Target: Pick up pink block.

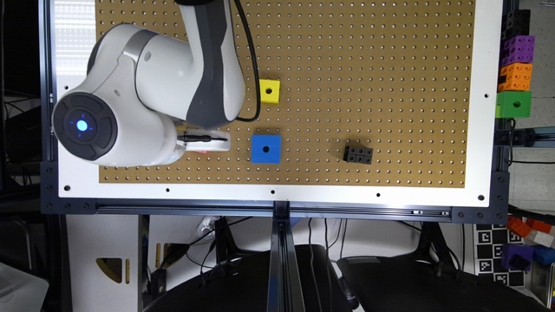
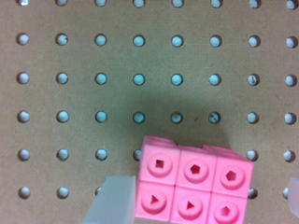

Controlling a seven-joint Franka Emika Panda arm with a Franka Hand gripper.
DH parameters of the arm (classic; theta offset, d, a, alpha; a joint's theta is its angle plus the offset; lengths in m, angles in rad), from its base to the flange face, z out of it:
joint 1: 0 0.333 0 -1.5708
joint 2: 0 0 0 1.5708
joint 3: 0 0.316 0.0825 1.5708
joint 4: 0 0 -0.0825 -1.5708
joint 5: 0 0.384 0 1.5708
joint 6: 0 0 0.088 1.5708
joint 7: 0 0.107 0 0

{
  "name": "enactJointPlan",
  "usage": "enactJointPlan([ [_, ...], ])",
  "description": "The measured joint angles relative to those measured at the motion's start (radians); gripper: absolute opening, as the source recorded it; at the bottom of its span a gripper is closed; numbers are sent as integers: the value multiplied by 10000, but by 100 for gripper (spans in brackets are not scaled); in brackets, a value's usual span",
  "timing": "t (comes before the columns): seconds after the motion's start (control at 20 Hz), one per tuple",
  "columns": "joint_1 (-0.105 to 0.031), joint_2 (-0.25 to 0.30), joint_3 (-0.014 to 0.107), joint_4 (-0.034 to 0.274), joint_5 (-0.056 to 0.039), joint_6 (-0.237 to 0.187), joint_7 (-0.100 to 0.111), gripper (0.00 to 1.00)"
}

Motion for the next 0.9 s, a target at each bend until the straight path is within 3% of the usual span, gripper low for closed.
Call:
enactJointPlan([
  [0.35,-21,137,-7,1,0,65,0,100],
  [0.6,-22,606,-11,9,-1,577,0,100],
  [0.9,-23,618,-12,38,-1,588,0,100],
])
